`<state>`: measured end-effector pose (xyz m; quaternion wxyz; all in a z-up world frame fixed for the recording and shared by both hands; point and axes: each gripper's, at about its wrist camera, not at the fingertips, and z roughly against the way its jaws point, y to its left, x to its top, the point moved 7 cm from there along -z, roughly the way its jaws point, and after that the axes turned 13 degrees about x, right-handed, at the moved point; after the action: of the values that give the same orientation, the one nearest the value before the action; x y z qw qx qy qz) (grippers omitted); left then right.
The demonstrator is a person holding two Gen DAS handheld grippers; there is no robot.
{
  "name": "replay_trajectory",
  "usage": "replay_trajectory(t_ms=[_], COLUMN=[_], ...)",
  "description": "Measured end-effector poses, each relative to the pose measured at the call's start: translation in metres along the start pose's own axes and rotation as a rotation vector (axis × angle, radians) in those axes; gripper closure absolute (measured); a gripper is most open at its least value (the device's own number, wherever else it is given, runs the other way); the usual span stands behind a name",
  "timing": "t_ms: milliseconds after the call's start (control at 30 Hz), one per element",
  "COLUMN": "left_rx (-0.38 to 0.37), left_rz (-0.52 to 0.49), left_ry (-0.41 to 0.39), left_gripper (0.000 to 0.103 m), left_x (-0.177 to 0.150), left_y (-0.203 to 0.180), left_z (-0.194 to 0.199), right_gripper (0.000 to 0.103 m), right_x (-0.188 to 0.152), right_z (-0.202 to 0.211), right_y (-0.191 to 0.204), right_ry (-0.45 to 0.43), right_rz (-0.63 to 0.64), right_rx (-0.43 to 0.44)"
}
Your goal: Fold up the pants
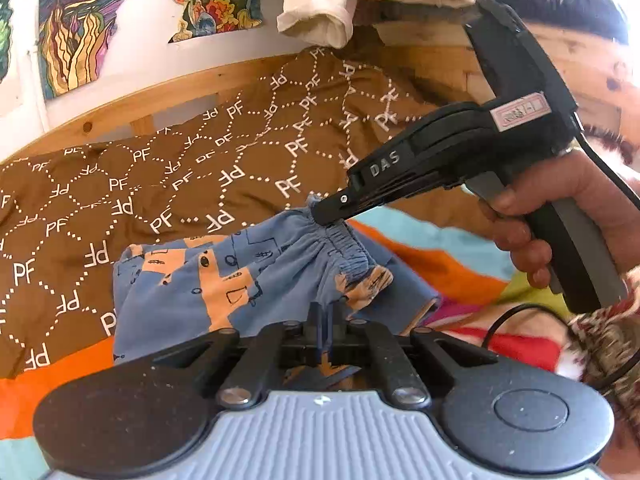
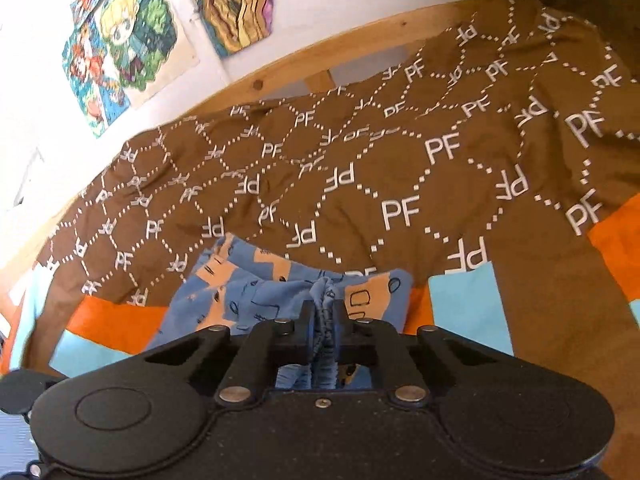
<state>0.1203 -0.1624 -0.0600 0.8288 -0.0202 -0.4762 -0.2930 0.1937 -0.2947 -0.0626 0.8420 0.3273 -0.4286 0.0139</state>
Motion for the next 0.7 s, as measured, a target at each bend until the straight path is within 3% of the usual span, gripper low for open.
replay_trajectory(t_ms=[133, 300, 367, 400, 467, 500, 533, 567, 633, 700], left_rx=[-0.054, -0.097, -0.114, -0.121, -0.119, -0.111, -0.094, -0.068, -0.007, 0.052], left_rz=[0.022, 0.006, 0.025, 0.046, 0.1, 0.126, 0.152, 0.181, 0.237, 0.275], left_ry=[-0.015, 0.023, 0.06, 0.077, 0.076, 0.067, 0.052, 0.041, 0.06, 0.141], left_gripper=[0.101, 0.101, 0.099, 0.096, 0.081, 0.064, 0.047, 0.042, 0.039, 0.039], left_x=[0.007, -0.002, -0.008, -0.009, -0.007, -0.004, -0.001, 0.001, 0.0, -0.008], left_y=[-0.003, -0.013, -0.011, -0.007, 0.004, 0.013, 0.021, 0.029, 0.046, 0.063], left_z=[0.009, -0.001, -0.006, -0.006, 0.001, 0.005, 0.008, 0.01, 0.005, -0.009], right_gripper=[0.095, 0.093, 0.076, 0.073, 0.058, 0.05, 0.032, 0.019, 0.016, 0.009], right_x=[0.007, 0.004, -0.006, -0.011, -0.018, -0.019, -0.019, -0.018, -0.017, -0.021], right_z=[0.026, 0.035, 0.027, 0.023, 0.023, 0.027, 0.03, 0.034, 0.037, 0.034], right_y=[0.005, -0.003, -0.011, -0.014, -0.017, -0.014, -0.011, -0.005, 0.008, 0.022], right_ry=[-0.038, 0.001, 0.04, 0.049, 0.033, 0.011, -0.008, -0.027, -0.045, -0.026], right_rz=[-0.058, -0.072, -0.061, -0.05, -0.032, -0.019, 0.011, 0.064, 0.156, 0.241], right_rx=[-0.013, -0.057, -0.092, -0.115, -0.154, -0.162, -0.175, -0.194, -0.212, -0.212])
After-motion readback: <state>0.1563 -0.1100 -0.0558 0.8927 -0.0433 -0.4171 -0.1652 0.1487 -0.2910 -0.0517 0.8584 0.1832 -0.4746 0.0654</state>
